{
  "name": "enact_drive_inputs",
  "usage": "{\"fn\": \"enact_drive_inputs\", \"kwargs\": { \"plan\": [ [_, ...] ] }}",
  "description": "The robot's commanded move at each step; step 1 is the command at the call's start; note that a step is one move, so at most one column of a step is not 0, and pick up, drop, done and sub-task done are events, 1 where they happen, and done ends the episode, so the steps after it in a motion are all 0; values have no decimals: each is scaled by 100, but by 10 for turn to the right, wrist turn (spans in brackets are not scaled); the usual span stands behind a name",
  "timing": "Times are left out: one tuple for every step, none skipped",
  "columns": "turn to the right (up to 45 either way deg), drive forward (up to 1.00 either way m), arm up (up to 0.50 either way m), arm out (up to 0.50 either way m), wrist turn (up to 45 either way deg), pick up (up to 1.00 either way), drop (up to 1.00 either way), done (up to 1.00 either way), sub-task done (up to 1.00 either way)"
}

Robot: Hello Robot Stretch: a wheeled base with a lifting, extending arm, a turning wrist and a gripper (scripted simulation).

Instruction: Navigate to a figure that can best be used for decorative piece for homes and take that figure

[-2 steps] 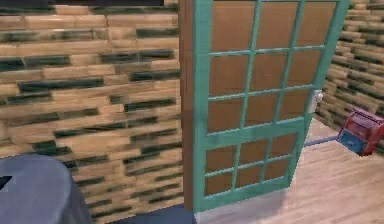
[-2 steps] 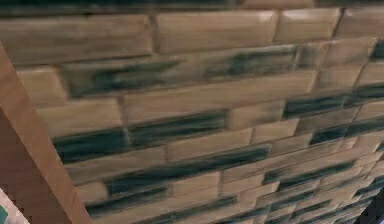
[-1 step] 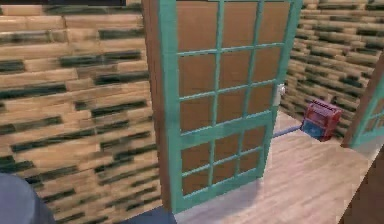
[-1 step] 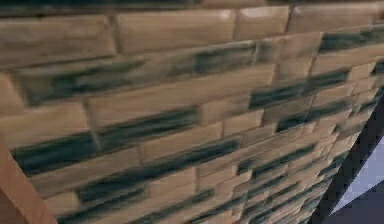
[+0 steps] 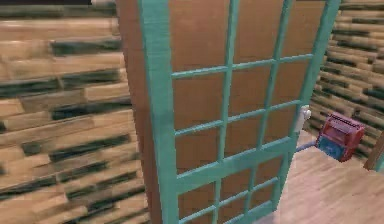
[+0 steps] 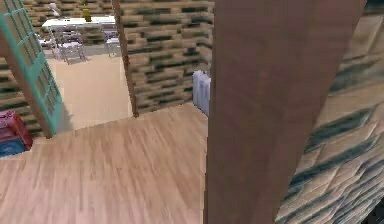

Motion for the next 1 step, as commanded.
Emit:
{"fn": "enact_drive_inputs", "kwargs": {
  "plan": [
    [450, 0, 0, 0, 0, 0, 0, 0, 0]
  ]
}}
